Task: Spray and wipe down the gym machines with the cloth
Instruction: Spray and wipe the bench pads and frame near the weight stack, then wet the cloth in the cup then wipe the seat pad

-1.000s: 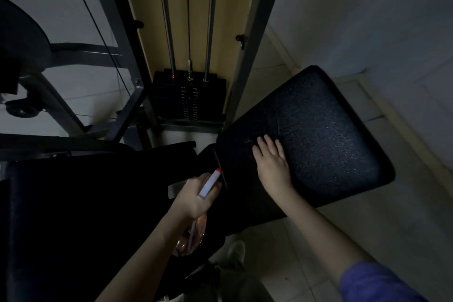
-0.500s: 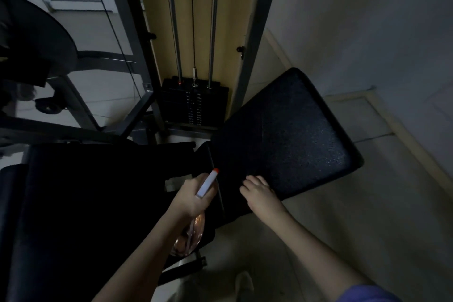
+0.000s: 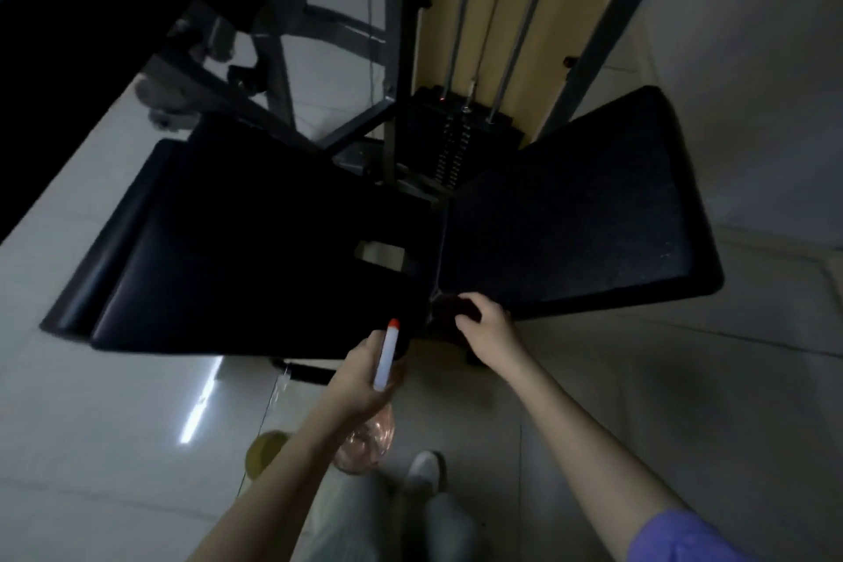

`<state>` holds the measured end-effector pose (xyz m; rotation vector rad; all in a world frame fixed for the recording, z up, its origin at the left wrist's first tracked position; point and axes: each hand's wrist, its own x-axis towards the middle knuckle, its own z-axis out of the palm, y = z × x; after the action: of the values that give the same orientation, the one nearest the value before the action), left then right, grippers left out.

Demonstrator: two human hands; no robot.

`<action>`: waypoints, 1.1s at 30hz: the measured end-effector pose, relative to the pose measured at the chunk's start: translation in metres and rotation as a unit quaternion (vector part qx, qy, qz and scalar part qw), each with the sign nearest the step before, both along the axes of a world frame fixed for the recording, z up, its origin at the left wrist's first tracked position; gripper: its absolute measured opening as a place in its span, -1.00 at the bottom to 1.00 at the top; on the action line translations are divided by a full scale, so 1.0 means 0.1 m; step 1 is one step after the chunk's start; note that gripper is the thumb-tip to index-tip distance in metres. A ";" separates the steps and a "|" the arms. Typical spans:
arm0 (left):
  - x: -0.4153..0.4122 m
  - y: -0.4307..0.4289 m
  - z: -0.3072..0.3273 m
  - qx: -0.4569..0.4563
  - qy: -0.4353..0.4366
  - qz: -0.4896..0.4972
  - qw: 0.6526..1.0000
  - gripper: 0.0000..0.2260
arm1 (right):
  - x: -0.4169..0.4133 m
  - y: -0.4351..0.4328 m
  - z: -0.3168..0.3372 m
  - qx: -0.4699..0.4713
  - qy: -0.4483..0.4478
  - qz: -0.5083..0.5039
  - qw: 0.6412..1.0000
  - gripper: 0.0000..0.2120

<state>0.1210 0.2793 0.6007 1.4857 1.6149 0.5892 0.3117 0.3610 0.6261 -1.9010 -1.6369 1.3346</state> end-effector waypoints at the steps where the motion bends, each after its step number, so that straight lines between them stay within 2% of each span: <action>1: -0.01 -0.11 -0.03 0.002 -0.001 0.010 1.000 -0.72 | -0.05 -0.04 -0.04 -0.045 0.038 -0.041 0.997 -0.66; 3: -0.04 -0.28 -0.12 0.003 0.011 0.024 1.000 -0.69 | -0.15 -0.12 -0.12 -0.130 0.118 -0.126 0.976 -0.65; 6: -0.16 -0.55 -0.29 -0.006 0.037 0.052 0.998 -0.62 | -0.37 -0.26 -0.30 -0.232 0.215 -0.223 0.922 -0.66; 8: -0.24 -0.75 -0.41 -0.024 0.043 0.067 0.997 -0.58 | -0.51 -0.38 -0.37 -0.266 0.239 -0.253 0.899 -0.67; 12: -0.47 -1.21 -0.71 -0.044 0.054 0.103 0.992 -0.49 | -0.90 -0.71 -0.49 -0.321 0.242 -0.268 0.875 -0.61; 17: -0.71 -1.82 -1.08 -0.056 0.043 0.149 0.986 -0.51 | -1.29 -1.16 -0.98 -0.376 0.224 -0.240 0.867 -0.64; 20: -0.84 -2.15 -1.35 -0.097 0.055 0.189 0.976 -0.50 | -1.44 -1.39 -1.40 -0.421 0.177 -0.208 0.865 -0.72; 22: -0.92 -2.37 -1.57 -0.115 0.062 0.218 0.967 -0.49 | -1.57 -1.54 -1.64 -0.441 0.161 -0.173 0.866 -0.69; 28: -1.12 -2.82 -2.16 -0.140 0.086 0.282 0.945 -0.47 | -1.89 -1.78 -2.35 -0.458 0.165 -0.106 0.867 -0.61; 33: -1.26 -3.10 -2.79 -0.145 0.018 0.375 0.915 -0.45 | -2.16 -1.95 -3.01 -0.436 0.124 -0.044 0.890 -0.59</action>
<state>-0.0049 -0.0312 0.3219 0.6264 2.1905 0.6903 0.0962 0.1661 0.3248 -2.0377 -0.8431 2.4162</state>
